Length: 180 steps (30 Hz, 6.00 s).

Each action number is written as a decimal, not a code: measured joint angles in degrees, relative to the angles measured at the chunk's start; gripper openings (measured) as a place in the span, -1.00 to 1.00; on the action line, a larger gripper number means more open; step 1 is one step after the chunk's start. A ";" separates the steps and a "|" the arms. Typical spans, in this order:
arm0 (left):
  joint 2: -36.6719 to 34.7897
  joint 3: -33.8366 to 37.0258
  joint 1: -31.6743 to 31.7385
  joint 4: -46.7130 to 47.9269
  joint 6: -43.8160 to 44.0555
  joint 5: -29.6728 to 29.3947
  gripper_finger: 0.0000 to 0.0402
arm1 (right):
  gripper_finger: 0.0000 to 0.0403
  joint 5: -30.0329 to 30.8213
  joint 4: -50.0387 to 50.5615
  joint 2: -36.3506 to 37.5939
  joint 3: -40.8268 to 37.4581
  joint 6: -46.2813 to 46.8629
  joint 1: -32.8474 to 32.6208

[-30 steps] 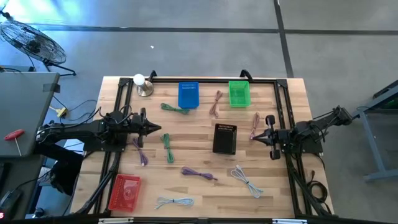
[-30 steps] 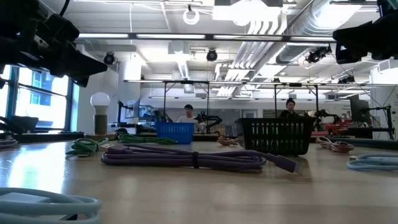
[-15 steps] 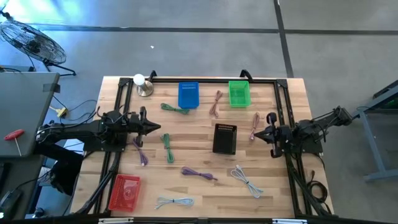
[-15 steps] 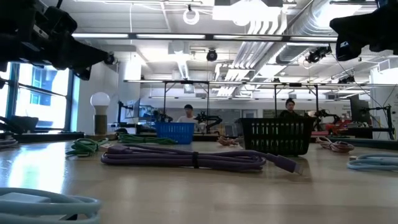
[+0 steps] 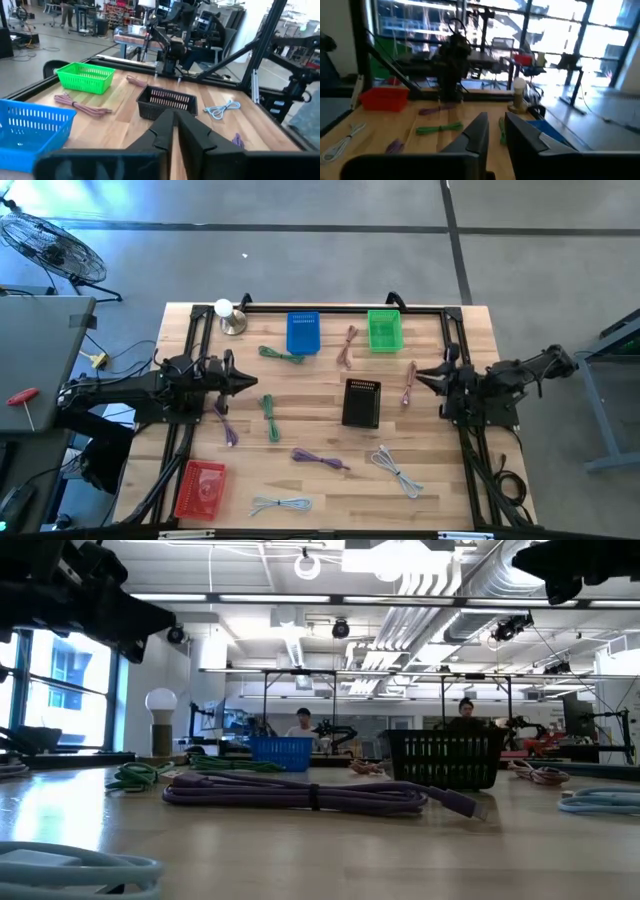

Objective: Pick & Place USB Port
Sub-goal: Put the right pink charger cable into the red bin

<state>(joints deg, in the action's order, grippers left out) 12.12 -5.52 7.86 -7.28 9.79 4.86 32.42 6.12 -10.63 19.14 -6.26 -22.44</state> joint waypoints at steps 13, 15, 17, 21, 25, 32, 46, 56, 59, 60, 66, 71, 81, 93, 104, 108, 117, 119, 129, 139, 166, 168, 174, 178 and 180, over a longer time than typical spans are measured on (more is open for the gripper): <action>0.00 -0.11 0.02 0.77 3.14 -6.75 -0.06 | -0.20 10.44 24.44 -13.82 20.92 22.61 -0.01; 0.02 -0.11 0.02 0.79 3.14 -6.95 0.00 | -0.20 12.50 29.55 -15.81 24.06 27.69 0.00; 0.02 -0.13 0.02 0.77 3.52 -6.97 0.03 | -0.22 14.29 35.22 -18.22 26.80 33.75 0.02; 0.02 -0.15 0.02 0.77 4.19 -6.99 0.04 | -0.22 16.64 47.52 -23.40 31.72 48.12 0.97; 0.02 -0.15 0.00 0.46 4.23 -7.00 0.04 | -0.23 14.13 60.71 -28.26 34.99 68.86 4.60; 0.02 -0.17 0.02 0.18 4.23 -7.58 0.04 | -0.32 3.72 67.66 -35.78 36.30 76.91 13.55; 0.00 -0.22 0.02 3.25 4.47 -5.15 0.04 | -0.22 -13.32 66.84 -52.27 36.30 74.74 27.30; 0.02 -0.22 0.02 3.49 5.52 -3.81 0.04 | -0.25 -19.36 65.43 -59.91 36.30 70.58 35.93; 0.02 -0.22 0.00 3.60 5.52 -2.11 0.04 | -0.26 -19.77 63.61 -61.91 36.30 68.46 38.36; 0.02 -0.22 0.02 3.64 5.52 -1.62 0.04 | -0.26 -20.22 63.10 -62.53 36.30 67.44 39.16; 0.02 -0.22 0.02 4.15 5.75 2.07 0.04 | -0.26 -22.56 57.97 -66.44 35.25 59.97 42.21; 0.02 -0.22 0.01 4.49 5.76 3.48 0.04 | -0.26 -26.74 48.45 -67.12 26.88 61.17 43.58; 0.00 -0.22 0.00 4.45 5.74 2.79 0.04 | -0.25 -30.10 32.12 -66.82 13.62 68.98 44.61; 0.00 -0.22 0.02 4.27 5.72 0.22 0.04 | -0.42 -28.05 31.24 -66.71 12.68 60.73 45.30; 0.00 -0.22 0.01 4.76 3.55 -2.49 0.04 | -0.93 -23.46 29.97 -66.73 12.72 54.21 45.27; 0.02 -0.22 0.01 4.66 3.23 -3.16 0.04 | -0.95 -23.89 29.98 -66.72 12.72 54.18 45.11; 0.02 -0.22 0.00 4.16 -2.19 -4.22 0.04 | -0.96 -28.48 31.64 -61.66 14.42 57.79 37.70; 0.02 -0.22 0.02 3.94 -2.94 -4.19 0.04 | -0.96 -28.37 33.55 -60.23 16.87 58.56 34.99; 0.54 -0.22 0.00 -9.59 -5.77 1.00 0.04 | -0.96 -13.43 33.38 -57.64 35.27 50.33 19.73; 12.12 -0.22 0.00 -33.66 -0.03 6.60 0.04 | -0.96 -10.72 1.50 -57.64 37.76 18.60 14.18; 63.05 -30.72 0.00 -42.22 0.44 20.47 0.17 | -0.96 -29.21 -18.15 -70.05 36.96 7.38 17.18; 64.35 -32.01 0.00 -42.20 0.52 21.29 0.17 | -0.96 -29.17 -17.62 -70.05 36.97 7.31 17.18; 66.09 -34.83 0.00 -42.21 0.55 21.32 0.17 | -0.96 -28.25 -16.19 -70.05 36.99 7.27 17.19; 67.01 -35.47 0.00 -41.73 0.53 21.14 0.17 | -0.96 -28.19 -15.92 -70.05 37.04 7.27 17.20; 67.01 -35.52 0.00 -41.56 0.53 19.93 0.15 | -0.96 -28.16 -15.44 -70.05 37.04 7.27 17.20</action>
<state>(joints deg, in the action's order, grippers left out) 79.13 -41.04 7.86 -48.84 10.32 24.80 4.27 -9.32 -80.68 56.18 1.02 -5.23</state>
